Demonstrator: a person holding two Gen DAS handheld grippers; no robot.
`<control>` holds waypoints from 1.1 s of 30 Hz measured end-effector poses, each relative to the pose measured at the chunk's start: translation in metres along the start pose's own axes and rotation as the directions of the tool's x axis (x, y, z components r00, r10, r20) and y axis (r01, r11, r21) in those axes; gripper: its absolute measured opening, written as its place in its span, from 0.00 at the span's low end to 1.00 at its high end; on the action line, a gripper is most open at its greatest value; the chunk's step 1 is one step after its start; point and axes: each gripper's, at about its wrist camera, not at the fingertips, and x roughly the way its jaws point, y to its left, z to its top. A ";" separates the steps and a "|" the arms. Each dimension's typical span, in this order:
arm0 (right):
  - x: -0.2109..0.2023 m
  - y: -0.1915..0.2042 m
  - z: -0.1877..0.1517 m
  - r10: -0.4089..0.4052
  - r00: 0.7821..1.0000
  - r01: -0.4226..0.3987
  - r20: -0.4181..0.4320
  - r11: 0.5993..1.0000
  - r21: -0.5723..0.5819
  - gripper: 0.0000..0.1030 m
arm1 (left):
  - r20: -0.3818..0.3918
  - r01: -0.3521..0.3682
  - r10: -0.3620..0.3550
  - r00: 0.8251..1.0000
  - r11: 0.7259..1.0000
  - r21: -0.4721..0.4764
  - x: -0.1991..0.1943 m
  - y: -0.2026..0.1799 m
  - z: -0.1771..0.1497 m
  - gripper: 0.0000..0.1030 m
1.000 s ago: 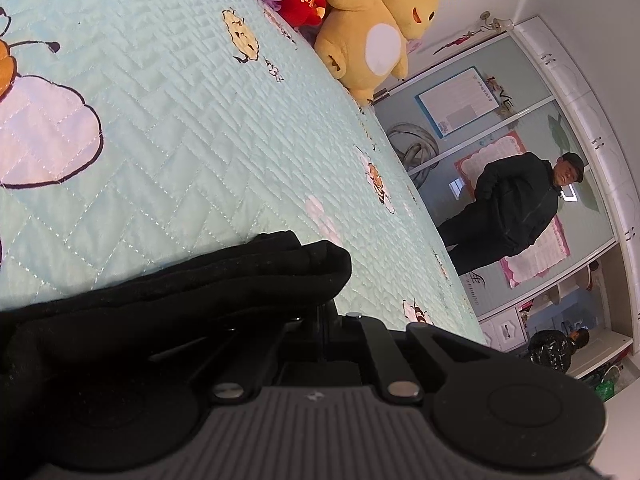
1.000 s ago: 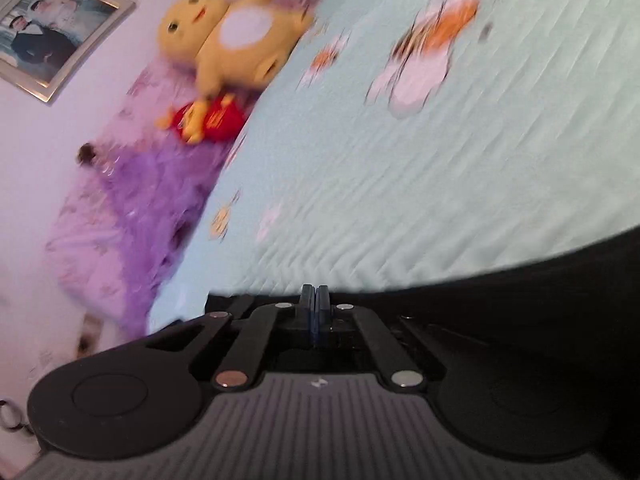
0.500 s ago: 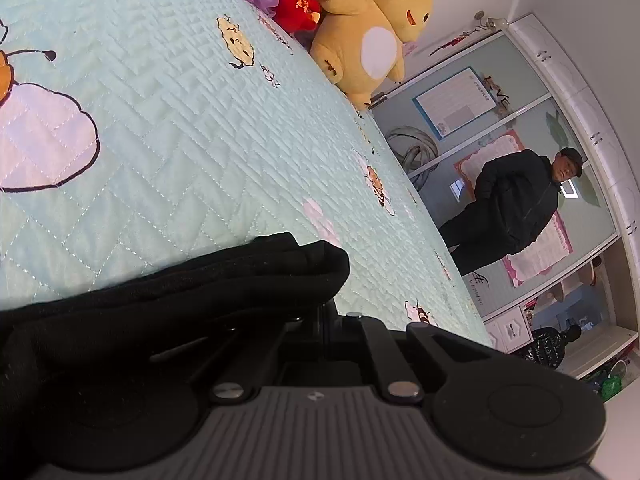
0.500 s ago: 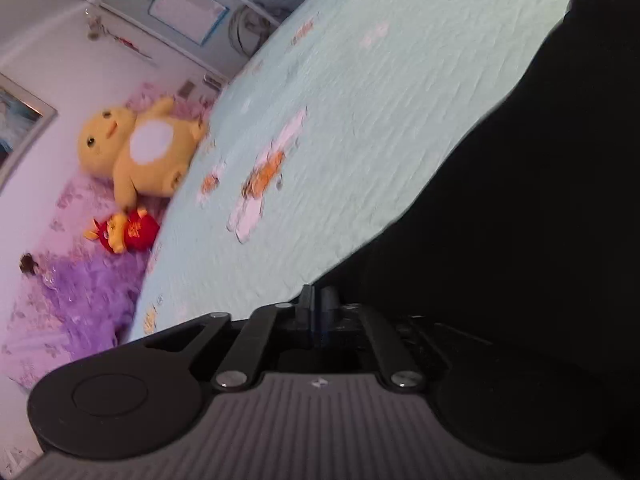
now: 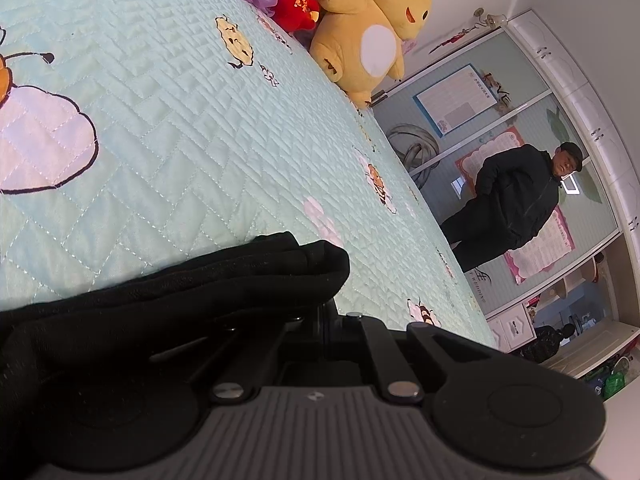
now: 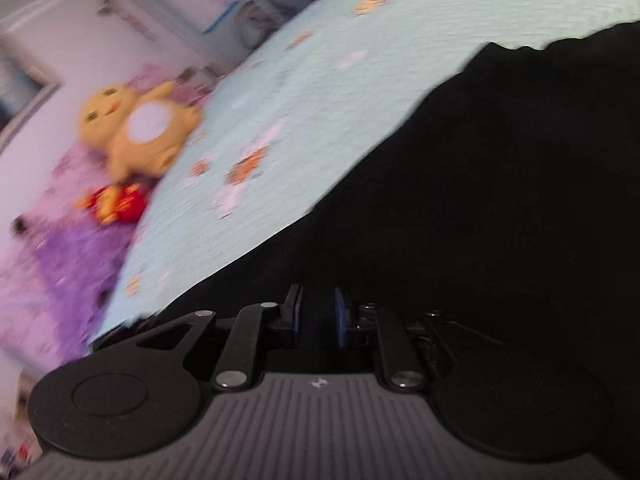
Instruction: Fold clothes
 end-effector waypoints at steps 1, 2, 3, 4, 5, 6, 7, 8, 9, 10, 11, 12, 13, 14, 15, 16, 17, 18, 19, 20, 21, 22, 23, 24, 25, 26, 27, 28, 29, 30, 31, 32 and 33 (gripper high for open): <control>-0.004 0.001 -0.005 0.007 1.000 -0.007 -0.014 1.000 -0.018 0.19 | 0.000 -0.001 0.001 1.000 1.000 0.001 0.000 0.000 0.000 0.05; -0.006 0.002 -0.011 0.015 0.999 -0.016 -0.037 0.999 -0.043 0.19 | -0.001 -0.003 0.003 1.000 1.000 0.001 -0.001 -0.001 0.000 0.05; -0.007 0.000 -0.017 0.007 0.998 -0.010 -0.058 0.998 -0.060 0.19 | -0.002 -0.005 0.005 1.000 1.000 0.002 -0.001 -0.001 0.000 0.05; -0.008 -0.002 -0.023 -0.001 0.997 -0.005 -0.078 0.997 -0.077 0.19 | -0.003 -0.007 0.007 1.000 1.000 0.002 -0.001 -0.002 -0.001 0.05; -0.010 -0.007 -0.027 -0.017 0.996 0.010 -0.091 0.997 -0.073 0.19 | -0.005 -0.011 0.011 1.000 1.000 0.003 -0.002 -0.003 -0.001 0.05; -0.012 -0.016 -0.030 -0.041 0.995 0.037 -0.094 0.998 -0.045 0.18 | -0.007 -0.015 0.015 1.000 1.000 0.003 -0.003 -0.004 -0.001 0.05; -0.016 -0.023 -0.032 -0.051 0.994 0.049 -0.092 0.999 -0.019 0.16 | -0.009 -0.022 0.022 1.000 1.000 0.004 -0.003 -0.005 -0.001 0.05; -0.024 -0.026 -0.033 -0.043 0.996 0.044 -0.084 0.999 0.004 0.16 | -0.013 -0.033 0.033 0.999 0.999 0.005 -0.004 -0.007 -0.001 0.05; -0.031 -0.026 -0.034 -0.039 0.996 0.040 -0.075 0.999 0.007 0.18 | -0.018 -0.045 0.045 0.999 0.999 0.006 -0.004 -0.010 0.000 0.05; -0.038 -0.021 -0.034 -0.038 0.997 0.037 -0.067 0.999 -0.015 0.21 | -0.024 -0.062 0.063 0.998 0.998 0.007 -0.005 -0.014 0.002 0.05; -0.042 -0.019 -0.034 -0.035 0.997 0.034 -0.063 0.999 -0.023 0.22 | -0.031 -0.086 0.087 0.996 0.996 0.007 -0.006 -0.019 0.003 0.05; -0.042 -0.020 -0.036 -0.031 0.998 0.030 -0.063 0.999 -0.016 0.22 | -0.037 -0.109 0.110 0.993 0.994 0.006 -0.007 -0.024 0.004 0.05; -0.043 -0.022 -0.038 -0.026 0.998 0.025 -0.063 1.000 -0.009 0.22 | -0.037 -0.130 0.130 0.991 0.991 0.008 -0.010 -0.031 0.004 0.06; -0.044 -0.023 -0.040 -0.021 0.998 0.021 -0.064 1.000 -0.002 0.24 | -0.030 -0.150 0.151 0.988 0.988 0.022 -0.015 -0.040 0.003 0.06; -0.044 -0.025 -0.041 -0.016 0.998 0.016 -0.064 1.000 0.005 0.25 | -0.014 -0.166 0.167 0.986 0.985 0.048 -0.022 -0.053 0.000 0.17; -0.045 -0.026 -0.043 -0.011 0.998 0.012 -0.065 1.000 0.012 0.25 | 0.002 -0.156 0.156 0.988 0.985 0.074 -0.029 -0.064 -0.005 0.27; -0.045 -0.027 -0.045 -0.006 0.998 0.007 -0.065 1.000 0.019 0.25 | 0.008 -0.114 0.114 0.993 0.988 0.102 -0.037 -0.077 -0.011 0.29; -0.046 -0.029 -0.047 -0.001 0.998 0.003 -0.065 1.000 0.026 0.25 | 0.000 -0.050 0.050 0.999 0.989 0.139 -0.046 -0.091 -0.019 0.29; -0.046 -0.030 -0.048 0.004 0.998 -0.002 -0.065 0.999 0.033 0.25 | -0.028 0.020 -0.015 0.999 0.983 0.181 -0.054 -0.105 -0.030 0.32; -0.047 -0.030 -0.050 0.009 0.998 -0.007 -0.064 0.999 0.036 0.25 | -0.079 0.089 -0.073 0.994 0.971 0.221 -0.062 -0.118 -0.043 0.34; -0.048 -0.029 -0.050 0.014 0.998 -0.011 -0.062 0.999 0.035 0.25 | -0.131 0.159 -0.129 0.983 0.953 0.257 -0.070 -0.130 -0.057 0.40; -0.048 -0.028 -0.051 0.018 0.998 -0.016 -0.059 0.999 0.034 0.25 | -0.190 0.227 -0.177 0.966 0.932 0.283 -0.077 -0.141 -0.071 0.45; -0.051 -0.026 -0.051 0.027 0.998 -0.025 -0.056 0.999 0.034 0.26 | -0.261 0.285 -0.211 0.942 0.914 0.290 -0.081 -0.148 -0.088 0.47; -0.053 -0.025 -0.051 0.039 0.998 -0.037 -0.051 0.999 0.034 0.26 | -0.333 0.329 -0.228 0.915 0.899 0.290 -0.085 -0.152 -0.107 0.49; -0.055 -0.024 -0.051 0.050 0.998 -0.048 -0.046 0.998 0.034 0.26 | -0.395 0.350 -0.223 0.891 0.892 0.287 -0.086 -0.152 -0.124 0.49; -0.056 -0.024 -0.051 0.057 0.997 -0.056 -0.043 0.998 0.035 0.26 | -0.449 0.362 -0.212 0.868 0.889 0.281 -0.087 -0.151 -0.140 0.49; -0.058 -0.026 -0.052 0.056 0.998 -0.054 -0.043 0.998 0.041 0.26 | -0.478 0.344 -0.183 0.859 0.898 0.275 -0.086 -0.145 -0.152 0.49; -0.060 -0.031 -0.053 0.049 0.998 -0.047 -0.045 0.998 0.051 0.26 | -0.488 0.306 -0.142 0.861 0.912 0.274 -0.084 -0.135 -0.160 0.49; -0.063 -0.036 -0.054 0.043 0.998 -0.040 -0.047 0.997 0.061 0.25 | -0.494 0.269 -0.105 0.863 0.923 0.275 -0.082 -0.125 -0.167 0.46; -0.066 -0.040 -0.055 0.037 0.998 -0.033 -0.049 0.997 0.071 0.25 | -0.486 0.245 -0.081 0.870 0.927 0.283 -0.080 -0.114 -0.169 0.29; -0.069 -0.045 -0.057 0.033 0.998 -0.029 -0.046 0.996 0.080 0.25 | -0.476 0.242 -0.078 0.876 0.925 0.293 -0.079 -0.107 -0.166 0.12; -0.074 -0.049 -0.058 0.032 0.999 -0.028 -0.040 0.996 0.086 0.24 | -0.472 0.239 -0.077 0.878 0.925 0.294 -0.077 -0.101 -0.164 0.09; -0.078 -0.053 -0.059 0.031 0.999 -0.027 -0.033 0.995 0.092 0.24 | -0.483 0.237 -0.082 0.872 0.933 0.269 -0.074 -0.096 -0.159 0.05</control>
